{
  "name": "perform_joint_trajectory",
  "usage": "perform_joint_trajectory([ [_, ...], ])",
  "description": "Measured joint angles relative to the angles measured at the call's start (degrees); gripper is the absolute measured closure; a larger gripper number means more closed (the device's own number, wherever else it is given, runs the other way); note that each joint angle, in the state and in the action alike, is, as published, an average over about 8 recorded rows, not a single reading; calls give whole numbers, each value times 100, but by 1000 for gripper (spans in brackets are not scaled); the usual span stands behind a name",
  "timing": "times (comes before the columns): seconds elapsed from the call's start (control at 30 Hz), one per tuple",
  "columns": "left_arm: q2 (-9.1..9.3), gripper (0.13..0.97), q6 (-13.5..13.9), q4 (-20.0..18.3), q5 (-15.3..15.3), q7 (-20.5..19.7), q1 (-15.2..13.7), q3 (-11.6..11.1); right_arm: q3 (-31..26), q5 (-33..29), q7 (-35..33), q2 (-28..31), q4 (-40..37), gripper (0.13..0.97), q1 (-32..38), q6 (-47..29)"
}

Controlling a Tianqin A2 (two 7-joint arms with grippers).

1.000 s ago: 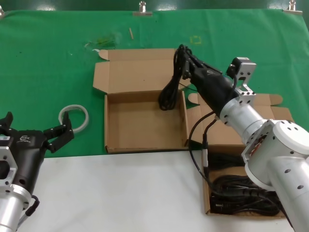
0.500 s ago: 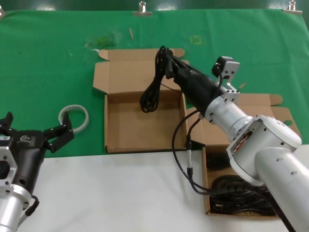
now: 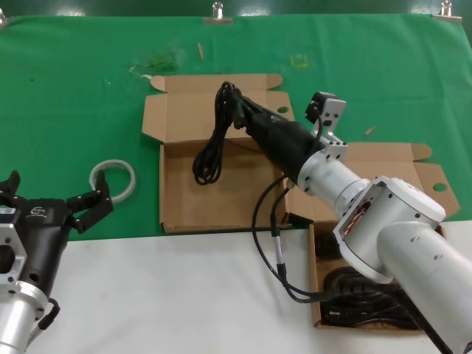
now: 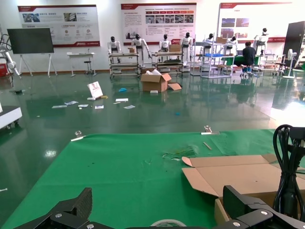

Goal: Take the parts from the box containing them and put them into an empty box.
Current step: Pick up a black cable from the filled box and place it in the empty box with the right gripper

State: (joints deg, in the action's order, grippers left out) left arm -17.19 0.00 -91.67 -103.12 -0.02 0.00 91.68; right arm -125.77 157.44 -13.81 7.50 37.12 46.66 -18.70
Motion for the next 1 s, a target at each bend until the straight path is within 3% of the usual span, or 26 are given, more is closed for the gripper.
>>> perform_joint_trajectory([
  [0.7,0,132,0,0,0,0,0,0,-159,29,22,0,243,946,-198,134],
  [1.0,0,132,0,0,0,0,0,0,-142,-32,-22,0,314,894,-348,170],
])
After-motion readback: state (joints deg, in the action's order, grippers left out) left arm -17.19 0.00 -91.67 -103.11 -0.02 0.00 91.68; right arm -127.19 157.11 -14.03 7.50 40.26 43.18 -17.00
